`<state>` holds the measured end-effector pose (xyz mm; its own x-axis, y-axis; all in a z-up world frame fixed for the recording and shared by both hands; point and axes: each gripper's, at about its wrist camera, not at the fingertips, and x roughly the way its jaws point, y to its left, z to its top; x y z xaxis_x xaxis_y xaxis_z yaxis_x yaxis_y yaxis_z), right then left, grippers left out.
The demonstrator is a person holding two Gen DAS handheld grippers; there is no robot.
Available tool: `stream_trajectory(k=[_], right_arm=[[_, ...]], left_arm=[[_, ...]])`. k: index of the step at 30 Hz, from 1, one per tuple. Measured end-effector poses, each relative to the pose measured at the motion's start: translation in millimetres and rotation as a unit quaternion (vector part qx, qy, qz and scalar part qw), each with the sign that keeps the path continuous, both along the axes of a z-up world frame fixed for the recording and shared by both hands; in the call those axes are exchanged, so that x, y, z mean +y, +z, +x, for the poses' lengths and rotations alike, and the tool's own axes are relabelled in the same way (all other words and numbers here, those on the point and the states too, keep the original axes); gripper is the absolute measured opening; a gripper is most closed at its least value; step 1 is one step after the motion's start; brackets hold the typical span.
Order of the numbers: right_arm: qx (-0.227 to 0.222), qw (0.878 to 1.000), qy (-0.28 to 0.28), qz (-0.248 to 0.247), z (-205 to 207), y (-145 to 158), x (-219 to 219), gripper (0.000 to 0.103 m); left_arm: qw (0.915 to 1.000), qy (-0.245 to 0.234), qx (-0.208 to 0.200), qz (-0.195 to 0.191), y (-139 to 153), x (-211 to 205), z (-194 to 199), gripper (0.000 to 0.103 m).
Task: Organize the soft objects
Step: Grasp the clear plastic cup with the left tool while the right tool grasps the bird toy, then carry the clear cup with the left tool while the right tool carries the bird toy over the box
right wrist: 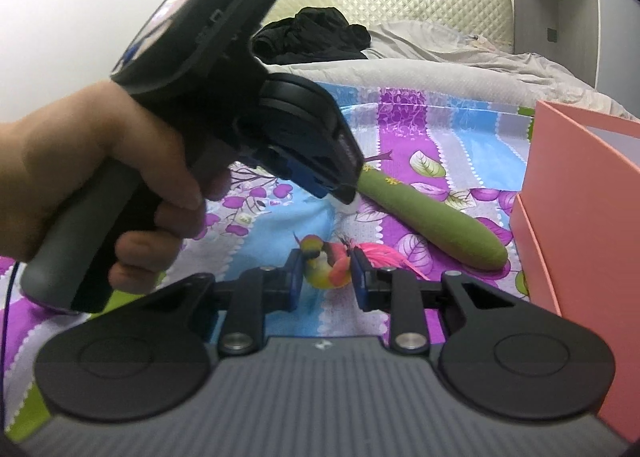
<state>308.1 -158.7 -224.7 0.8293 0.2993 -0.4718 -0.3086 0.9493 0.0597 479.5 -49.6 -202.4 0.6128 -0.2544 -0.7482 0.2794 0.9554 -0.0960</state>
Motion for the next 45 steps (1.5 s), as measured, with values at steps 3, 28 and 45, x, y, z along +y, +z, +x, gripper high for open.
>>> stream_trajectory(k=[3, 28, 45], right_arm=[[-0.003, 1.000, 0.002, 0.000, -5, 3, -2, 0.029], [0.001, 0.998, 0.045, -0.037, -107, 16, 2, 0.029], [0.036, 0.997, 0.062, -0.038, -171, 13, -4, 0.030]], left_arm=[[1.0000, 0.004, 0.002, -0.001, 4, 3, -10, 0.020], [0.9932, 0.092, -0.001, -0.071, 31, 53, -208, 0.020], [0.9875, 0.135, 0.004, -0.081, 35, 55, -328, 0.020]])
